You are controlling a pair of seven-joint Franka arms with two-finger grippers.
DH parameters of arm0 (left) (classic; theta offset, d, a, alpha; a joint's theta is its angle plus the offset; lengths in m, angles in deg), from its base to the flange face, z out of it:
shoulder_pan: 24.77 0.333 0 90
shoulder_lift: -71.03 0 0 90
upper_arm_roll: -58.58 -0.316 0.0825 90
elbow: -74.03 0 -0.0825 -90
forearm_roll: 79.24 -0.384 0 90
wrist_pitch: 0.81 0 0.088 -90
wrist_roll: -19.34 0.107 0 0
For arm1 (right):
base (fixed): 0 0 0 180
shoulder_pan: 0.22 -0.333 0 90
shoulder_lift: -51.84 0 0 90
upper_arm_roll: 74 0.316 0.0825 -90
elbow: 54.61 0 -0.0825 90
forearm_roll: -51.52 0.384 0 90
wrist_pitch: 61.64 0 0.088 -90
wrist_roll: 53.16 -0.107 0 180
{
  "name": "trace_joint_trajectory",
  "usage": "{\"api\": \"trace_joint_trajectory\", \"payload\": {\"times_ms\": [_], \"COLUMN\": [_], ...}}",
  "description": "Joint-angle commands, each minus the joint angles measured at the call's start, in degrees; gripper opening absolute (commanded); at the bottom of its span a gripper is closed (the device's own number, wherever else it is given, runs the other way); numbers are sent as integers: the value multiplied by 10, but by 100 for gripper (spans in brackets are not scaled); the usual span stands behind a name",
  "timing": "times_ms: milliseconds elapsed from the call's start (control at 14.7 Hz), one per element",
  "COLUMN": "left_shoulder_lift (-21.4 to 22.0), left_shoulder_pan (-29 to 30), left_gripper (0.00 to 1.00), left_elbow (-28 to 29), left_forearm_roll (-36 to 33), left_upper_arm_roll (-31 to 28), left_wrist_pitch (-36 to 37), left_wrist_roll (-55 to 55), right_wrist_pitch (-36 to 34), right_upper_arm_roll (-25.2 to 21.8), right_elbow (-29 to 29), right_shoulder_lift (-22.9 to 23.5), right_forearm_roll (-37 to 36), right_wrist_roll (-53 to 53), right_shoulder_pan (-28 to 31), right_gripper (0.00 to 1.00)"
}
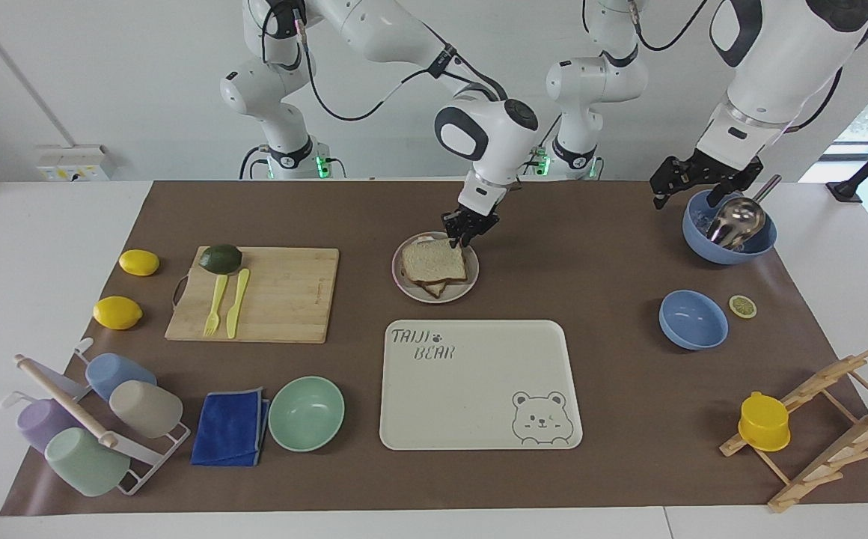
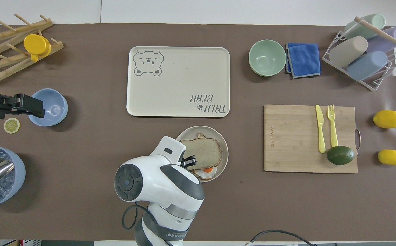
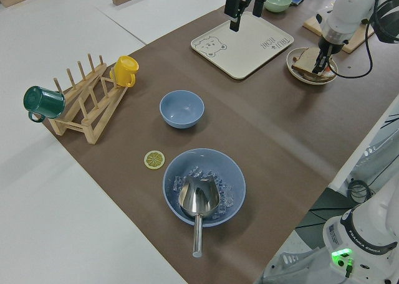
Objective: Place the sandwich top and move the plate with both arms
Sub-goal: 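Carry the bread slice with the right gripper onto the egg plate, then withdraw the right gripper while the left gripper reaches toward the plate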
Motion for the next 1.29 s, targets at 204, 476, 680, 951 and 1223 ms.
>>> {"api": "trace_joint_trajectory", "payload": {"times_ms": [204,476,680,951,1223], "left_shoulder_lift": [0,23,47,49,45], "left_shoulder_pan": [7,-1,-35,-87,-144], "left_gripper": [100,100,100,100,100], "left_elbow": [2,51,124,172,245], "left_forearm_roll": [3,3,3,20,52], "left_upper_arm_roll": [2,5,8,9,9], "left_wrist_pitch": [-4,-42,-86,-128,-213], "left_wrist_roll": [-8,-7,-12,-80,-144], "right_wrist_pitch": [-33,-151,-200,-252,-281], "right_upper_arm_roll": [5,4,3,-75,-95], "right_elbow": [9,3,-4,-51,-86], "right_shoulder_lift": [-99,-155,-216,-232,-224], "right_forearm_roll": [79,101,103,128,121], "right_wrist_roll": [55,166,178,321,382], "right_shoulder_pan": [112,264,334,364,394], "right_gripper": [100,100,100,100,100]}}
